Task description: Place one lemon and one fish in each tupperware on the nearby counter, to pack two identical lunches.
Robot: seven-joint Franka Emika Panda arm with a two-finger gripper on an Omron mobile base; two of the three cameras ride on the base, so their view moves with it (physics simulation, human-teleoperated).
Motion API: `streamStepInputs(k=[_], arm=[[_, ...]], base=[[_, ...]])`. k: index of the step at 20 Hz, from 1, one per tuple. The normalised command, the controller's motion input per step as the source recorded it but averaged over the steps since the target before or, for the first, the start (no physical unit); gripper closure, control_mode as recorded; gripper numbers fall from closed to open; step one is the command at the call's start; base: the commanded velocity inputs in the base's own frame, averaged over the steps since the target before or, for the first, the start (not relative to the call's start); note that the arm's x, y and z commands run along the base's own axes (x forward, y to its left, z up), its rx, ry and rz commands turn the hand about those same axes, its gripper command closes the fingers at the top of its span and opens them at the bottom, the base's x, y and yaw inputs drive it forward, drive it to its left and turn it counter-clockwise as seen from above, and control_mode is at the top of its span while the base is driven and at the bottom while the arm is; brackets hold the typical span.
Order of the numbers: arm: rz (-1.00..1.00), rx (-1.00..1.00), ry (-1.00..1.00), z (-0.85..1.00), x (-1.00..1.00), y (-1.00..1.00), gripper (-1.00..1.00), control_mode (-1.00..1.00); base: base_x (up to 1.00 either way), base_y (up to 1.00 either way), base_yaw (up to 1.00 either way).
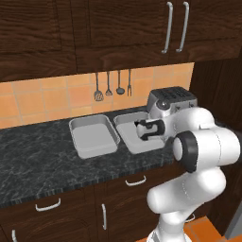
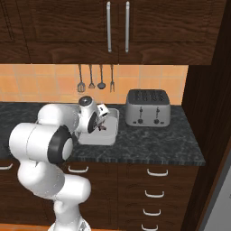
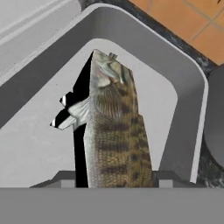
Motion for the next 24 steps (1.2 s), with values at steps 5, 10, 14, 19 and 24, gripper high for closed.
streamStepInputs(k=[5,10,14,19,24], arm=[[-0.02,-0.02,0.00,-0.38,0.34,0.00,1.00,-1.00],[-0.05,0.00,0.00,-0.07,0.57,0.00,-1.00,-1.00],[-0.07,0.00,0.00,0.00,0.63,-0.03,-1.00,-1.00],[-0.04,0.00,-0.02,0.16,0.07,-0.01,-1.00,-1.00],[-0.04,0.00,-0.12,0.93,-0.79,0.00,-1.00,-1.00]], base=[[0.00,0.00,0.00],[0.00,0.00,0.00],[0.00,0.00,0.00],[0.00,0.00,0.00],[0.00,0.00,0.00]])
